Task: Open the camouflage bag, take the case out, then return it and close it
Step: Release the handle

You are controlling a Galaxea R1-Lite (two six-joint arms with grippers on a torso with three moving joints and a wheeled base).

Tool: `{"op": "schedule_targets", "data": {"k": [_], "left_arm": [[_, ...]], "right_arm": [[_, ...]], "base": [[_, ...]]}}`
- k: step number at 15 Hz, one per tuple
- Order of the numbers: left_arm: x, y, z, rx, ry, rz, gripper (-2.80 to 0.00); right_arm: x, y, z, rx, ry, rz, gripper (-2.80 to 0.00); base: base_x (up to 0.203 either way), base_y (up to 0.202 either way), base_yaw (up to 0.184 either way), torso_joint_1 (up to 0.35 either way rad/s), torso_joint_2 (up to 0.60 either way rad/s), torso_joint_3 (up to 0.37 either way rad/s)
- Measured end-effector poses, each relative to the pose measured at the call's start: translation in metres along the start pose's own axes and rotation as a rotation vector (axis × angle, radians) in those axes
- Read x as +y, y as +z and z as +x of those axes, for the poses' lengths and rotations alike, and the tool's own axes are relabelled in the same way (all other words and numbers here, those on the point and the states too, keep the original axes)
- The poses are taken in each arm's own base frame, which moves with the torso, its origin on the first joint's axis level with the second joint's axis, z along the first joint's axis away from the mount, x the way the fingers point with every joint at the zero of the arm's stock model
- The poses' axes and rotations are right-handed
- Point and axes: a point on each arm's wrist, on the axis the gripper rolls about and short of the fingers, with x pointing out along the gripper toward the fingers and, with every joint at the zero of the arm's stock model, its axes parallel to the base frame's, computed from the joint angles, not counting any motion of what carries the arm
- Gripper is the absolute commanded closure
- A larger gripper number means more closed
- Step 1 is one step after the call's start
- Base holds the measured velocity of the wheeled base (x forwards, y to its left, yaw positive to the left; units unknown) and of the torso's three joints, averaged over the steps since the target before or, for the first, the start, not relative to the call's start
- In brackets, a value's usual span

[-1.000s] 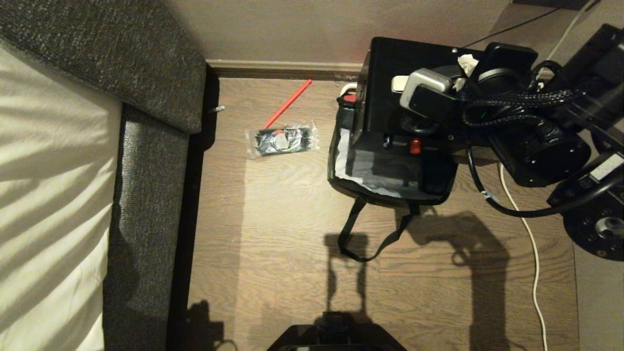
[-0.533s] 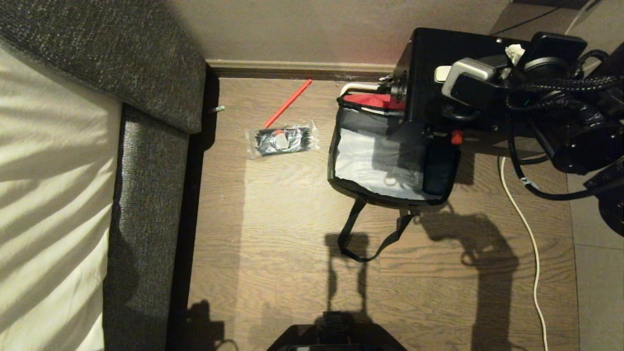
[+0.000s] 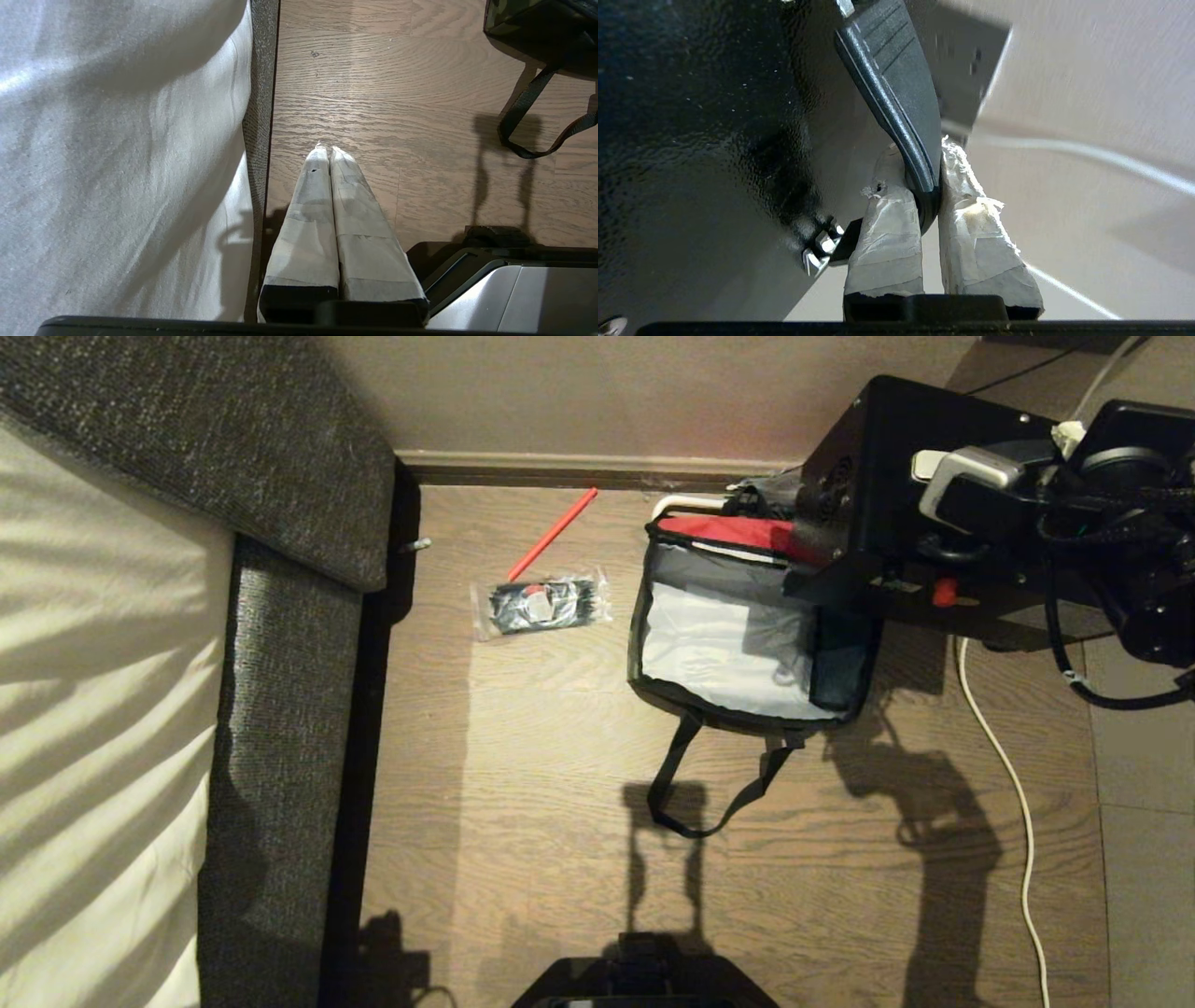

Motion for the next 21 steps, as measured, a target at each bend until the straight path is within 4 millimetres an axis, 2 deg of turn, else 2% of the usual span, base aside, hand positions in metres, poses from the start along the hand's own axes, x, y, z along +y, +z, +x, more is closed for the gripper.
{"op": "schedule_targets", "data": {"k": [12, 15, 21], "left_arm": [[0.0, 0.0, 0.0, 0.0, 0.0, 0.0, 0.0], [0.0, 0.0, 0.0, 0.0, 0.0, 0.0, 0.0], [0.0, 0.0, 0.0, 0.0, 0.0, 0.0, 0.0]], "right_arm": [[0.01, -0.079, 0.024, 0.296, -0.029, -0.099, 0.0], [0.018, -0.088, 0.025, 0.329, -0.012, -0.122, 0.0], [0.027, -0.09, 0.028, 0.344, -0.005, -0.108, 0.0]], "base": [[0.0, 0.0, 0.0, 0.0, 0.0, 0.0], [0.0, 0.0, 0.0, 0.0, 0.0, 0.0], [0.0, 0.0, 0.0, 0.0, 0.0, 0.0]]}}
